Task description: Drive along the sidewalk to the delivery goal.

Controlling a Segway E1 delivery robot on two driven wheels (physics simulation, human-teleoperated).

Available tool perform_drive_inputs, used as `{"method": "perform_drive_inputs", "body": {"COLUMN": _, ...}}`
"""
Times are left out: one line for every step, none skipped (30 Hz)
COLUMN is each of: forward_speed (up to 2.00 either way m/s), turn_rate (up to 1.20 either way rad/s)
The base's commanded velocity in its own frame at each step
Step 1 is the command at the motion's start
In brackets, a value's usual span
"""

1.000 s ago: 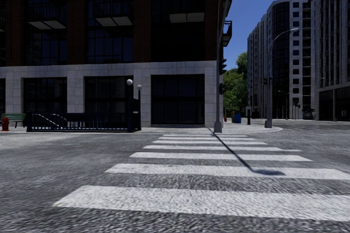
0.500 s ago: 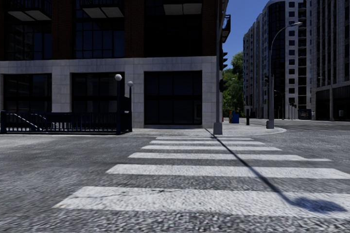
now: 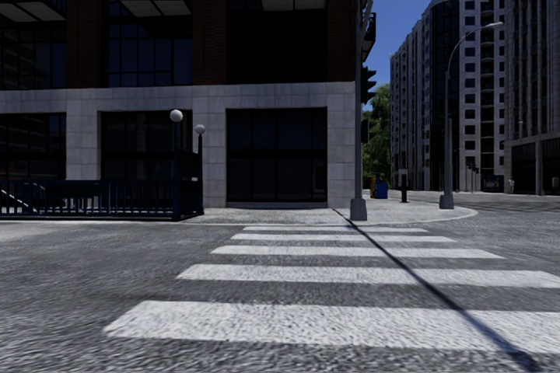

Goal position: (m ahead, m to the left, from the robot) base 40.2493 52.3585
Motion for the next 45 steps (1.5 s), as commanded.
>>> {"method": "perform_drive_inputs", "body": {"forward_speed": 2.00, "turn_rate": -0.18}}
{"method": "perform_drive_inputs", "body": {"forward_speed": 2.00, "turn_rate": -0.18}}
{"method": "perform_drive_inputs", "body": {"forward_speed": 2.00, "turn_rate": -0.21}}
{"method": "perform_drive_inputs", "body": {"forward_speed": 2.00, "turn_rate": -0.22}}
{"method": "perform_drive_inputs", "body": {"forward_speed": 2.00, "turn_rate": -0.23}}
{"method": "perform_drive_inputs", "body": {"forward_speed": 2.00, "turn_rate": -0.23}}
{"method": "perform_drive_inputs", "body": {"forward_speed": 2.00, "turn_rate": -0.25}}
{"method": "perform_drive_inputs", "body": {"forward_speed": 2.00, "turn_rate": -0.26}}
{"method": "perform_drive_inputs", "body": {"forward_speed": 2.00, "turn_rate": -0.27}}
{"method": "perform_drive_inputs", "body": {"forward_speed": 2.00, "turn_rate": -0.27}}
{"method": "perform_drive_inputs", "body": {"forward_speed": 2.00, "turn_rate": -0.28}}
{"method": "perform_drive_inputs", "body": {"forward_speed": 2.00, "turn_rate": -0.29}}
{"method": "perform_drive_inputs", "body": {"forward_speed": 2.00, "turn_rate": -0.29}}
{"method": "perform_drive_inputs", "body": {"forward_speed": 2.00, "turn_rate": -0.29}}
{"method": "perform_drive_inputs", "body": {"forward_speed": 2.00, "turn_rate": -0.30}}
{"method": "perform_drive_inputs", "body": {"forward_speed": 2.00, "turn_rate": -0.30}}
{"method": "perform_drive_inputs", "body": {"forward_speed": 2.00, "turn_rate": -0.30}}
{"method": "perform_drive_inputs", "body": {"forward_speed": 2.00, "turn_rate": -0.30}}
{"method": "perform_drive_inputs", "body": {"forward_speed": 2.00, "turn_rate": -0.30}}
{"method": "perform_drive_inputs", "body": {"forward_speed": 2.00, "turn_rate": -0.30}}
{"method": "perform_drive_inputs", "body": {"forward_speed": 2.00, "turn_rate": -0.30}}
{"method": "perform_drive_inputs", "body": {"forward_speed": 2.00, "turn_rate": -0.30}}
{"method": "perform_drive_inputs", "body": {"forward_speed": 2.00, "turn_rate": -0.30}}
{"method": "perform_drive_inputs", "body": {"forward_speed": 2.00, "turn_rate": -0.30}}
{"method": "perform_drive_inputs", "body": {"forward_speed": 2.00, "turn_rate": 0.00}}
{"method": "perform_drive_inputs", "body": {"forward_speed": 2.00, "turn_rate": 0.00}}
{"method": "perform_drive_inputs", "body": {"forward_speed": 2.00, "turn_rate": 0.00}}
{"method": "perform_drive_inputs", "body": {"forward_speed": 2.00, "turn_rate": 0.00}}
{"method": "perform_drive_inputs", "body": {"forward_speed": 2.00, "turn_rate": 0.00}}
{"method": "perform_drive_inputs", "body": {"forward_speed": 2.00, "turn_rate": 0.00}}
{"method": "perform_drive_inputs", "body": {"forward_speed": 2.00, "turn_rate": 0.00}}
{"method": "perform_drive_inputs", "body": {"forward_speed": 2.00, "turn_rate": 0.00}}
{"method": "perform_drive_inputs", "body": {"forward_speed": 2.00, "turn_rate": 0.00}}
{"method": "perform_drive_inputs", "body": {"forward_speed": 2.00, "turn_rate": 0.00}}
{"method": "perform_drive_inputs", "body": {"forward_speed": 2.00, "turn_rate": 0.00}}
{"method": "perform_drive_inputs", "body": {"forward_speed": 2.00, "turn_rate": 0.00}}
{"method": "perform_drive_inputs", "body": {"forward_speed": 2.00, "turn_rate": 0.00}}
{"method": "perform_drive_inputs", "body": {"forward_speed": 2.00, "turn_rate": 0.00}}
{"method": "perform_drive_inputs", "body": {"forward_speed": 2.00, "turn_rate": 0.00}}
{"method": "perform_drive_inputs", "body": {"forward_speed": 2.00, "turn_rate": 0.00}}
{"method": "perform_drive_inputs", "body": {"forward_speed": 2.00, "turn_rate": 0.00}}
{"method": "perform_drive_inputs", "body": {"forward_speed": 2.00, "turn_rate": 0.00}}
{"method": "perform_drive_inputs", "body": {"forward_speed": 2.00, "turn_rate": 0.00}}
{"method": "perform_drive_inputs", "body": {"forward_speed": 2.00, "turn_rate": 0.00}}
{"method": "perform_drive_inputs", "body": {"forward_speed": 2.00, "turn_rate": 0.00}}
